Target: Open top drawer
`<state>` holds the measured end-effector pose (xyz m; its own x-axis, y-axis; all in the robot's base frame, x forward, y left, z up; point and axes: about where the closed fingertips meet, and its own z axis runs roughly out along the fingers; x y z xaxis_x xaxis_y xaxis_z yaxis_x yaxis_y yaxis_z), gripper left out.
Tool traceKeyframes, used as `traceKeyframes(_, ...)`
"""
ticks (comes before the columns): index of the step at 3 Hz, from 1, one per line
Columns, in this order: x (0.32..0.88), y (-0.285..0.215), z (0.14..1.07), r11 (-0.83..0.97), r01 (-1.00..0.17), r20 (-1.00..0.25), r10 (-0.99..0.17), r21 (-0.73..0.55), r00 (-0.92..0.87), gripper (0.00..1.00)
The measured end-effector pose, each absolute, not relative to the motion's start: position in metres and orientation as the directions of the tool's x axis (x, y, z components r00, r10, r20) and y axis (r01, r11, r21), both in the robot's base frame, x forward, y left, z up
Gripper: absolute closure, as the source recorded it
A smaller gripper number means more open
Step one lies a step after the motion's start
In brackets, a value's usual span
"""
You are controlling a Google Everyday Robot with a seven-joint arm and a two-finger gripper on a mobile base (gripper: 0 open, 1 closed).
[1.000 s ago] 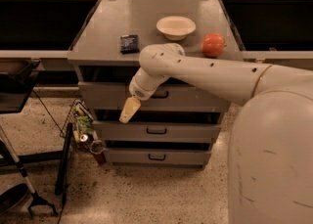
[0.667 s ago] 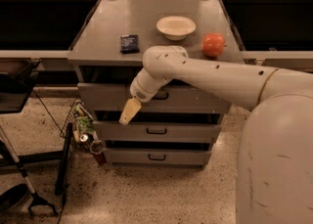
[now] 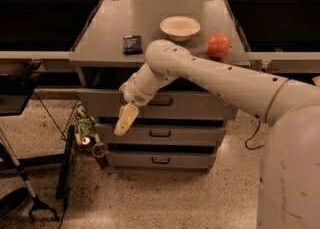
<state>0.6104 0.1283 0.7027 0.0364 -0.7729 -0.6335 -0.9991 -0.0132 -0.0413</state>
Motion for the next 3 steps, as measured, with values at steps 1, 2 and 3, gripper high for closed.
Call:
traceKeyframes(1,0.567,0.140,0.713,-0.259,-0.965,-0.609,-0.758,-0.046,0.232,0.00)
traceKeyframes(2,0.546,0.128,0.723,-0.316,-0.947,-0.589,-0.755,-0.059,0.289,0.00)
traceKeyframes(3,0.552,0.117,0.727,-0.236,-0.968,-0.595,-0.767,-0.083,0.238,0.00)
